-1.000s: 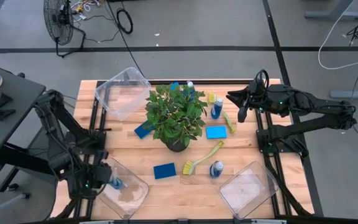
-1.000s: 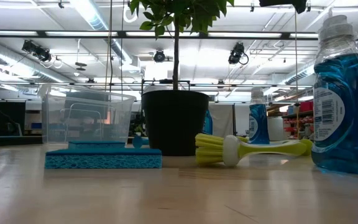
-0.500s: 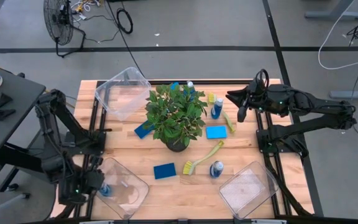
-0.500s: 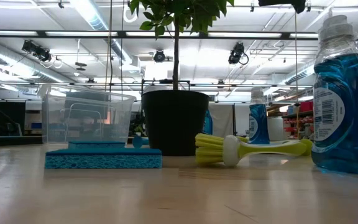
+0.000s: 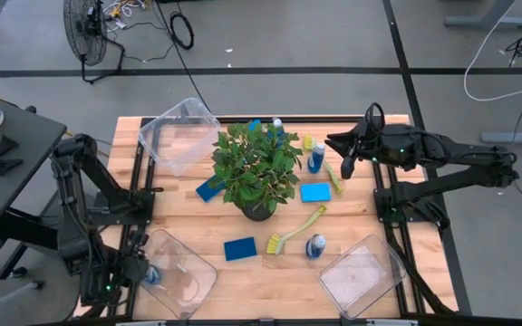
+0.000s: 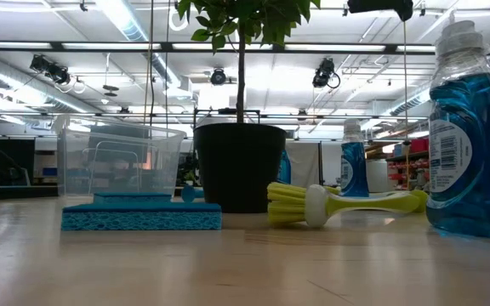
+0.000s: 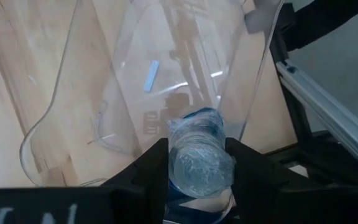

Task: Pick & Place Kitchen Sink Supplies
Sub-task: Put the blue liquid soap bottle into the bottom left transparent bin

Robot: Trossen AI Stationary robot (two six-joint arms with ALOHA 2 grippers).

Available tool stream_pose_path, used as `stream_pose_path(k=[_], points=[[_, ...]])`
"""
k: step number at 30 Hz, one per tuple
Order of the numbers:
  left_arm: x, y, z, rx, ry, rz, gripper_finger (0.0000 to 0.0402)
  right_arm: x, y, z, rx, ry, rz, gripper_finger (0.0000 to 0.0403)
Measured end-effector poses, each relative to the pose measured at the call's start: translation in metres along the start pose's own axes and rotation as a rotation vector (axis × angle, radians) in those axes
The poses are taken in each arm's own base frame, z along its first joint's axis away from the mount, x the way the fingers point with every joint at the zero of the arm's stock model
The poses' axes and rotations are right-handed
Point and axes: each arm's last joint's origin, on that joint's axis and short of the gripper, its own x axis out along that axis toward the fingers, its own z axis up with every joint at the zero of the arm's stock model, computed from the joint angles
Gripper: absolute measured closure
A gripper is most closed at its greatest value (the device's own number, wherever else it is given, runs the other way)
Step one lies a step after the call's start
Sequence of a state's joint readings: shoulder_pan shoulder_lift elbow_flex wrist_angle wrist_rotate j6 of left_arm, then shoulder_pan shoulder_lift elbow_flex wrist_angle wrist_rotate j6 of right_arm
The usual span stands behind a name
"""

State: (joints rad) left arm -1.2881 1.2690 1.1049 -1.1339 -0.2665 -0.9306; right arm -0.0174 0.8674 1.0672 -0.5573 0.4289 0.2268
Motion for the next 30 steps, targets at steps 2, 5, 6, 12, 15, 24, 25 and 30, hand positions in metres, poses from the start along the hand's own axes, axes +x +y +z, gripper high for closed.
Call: stream_pose_path(k=[2,5,6,12,15,24,25,30], points=[[0.002,-0.0016,0.0001,0.005,-0.006,0.011,0.0253,0.0009,0.0004,-0.0002,-0.001,0.002,0.0,0.0323],[0.0031,-0.0027,-0.0002,0.009,-0.006,0.016,0.0252,0.0008,0.0004,0.0002,0.0,-0.001,0.0,0.0323],[0.0031,-0.0029,-0.0001,0.008,-0.007,0.014,0.0252,0.0008,0.0005,0.0004,0.001,-0.003,0.001,0.0323],[0.0031,-0.0041,-0.0011,0.006,0.037,-0.022,0.0235,0.0008,0.0005,0.0004,0.001,-0.003,0.001,0.0323],[0.0029,-0.0051,-0.0017,-0.005,0.062,-0.047,0.022,0.0008,0.0005,0.0003,0.001,-0.002,0.001,0.0323],[0.0029,-0.0047,-0.0017,-0.021,0.066,-0.046,0.0172,0.0008,0.0005,0.0003,0.001,-0.002,0.001,0.0323],[0.0029,-0.0047,-0.0017,-0.023,0.066,-0.046,0.0166,0.0008,0.0005,0.0003,0.001,-0.002,0.002,0.0323],[-0.0008,-0.0055,0.0002,-0.024,0.06,-0.054,0.0138,0.0008,0.0006,0.0002,0.001,-0.001,0.003,0.0323]])
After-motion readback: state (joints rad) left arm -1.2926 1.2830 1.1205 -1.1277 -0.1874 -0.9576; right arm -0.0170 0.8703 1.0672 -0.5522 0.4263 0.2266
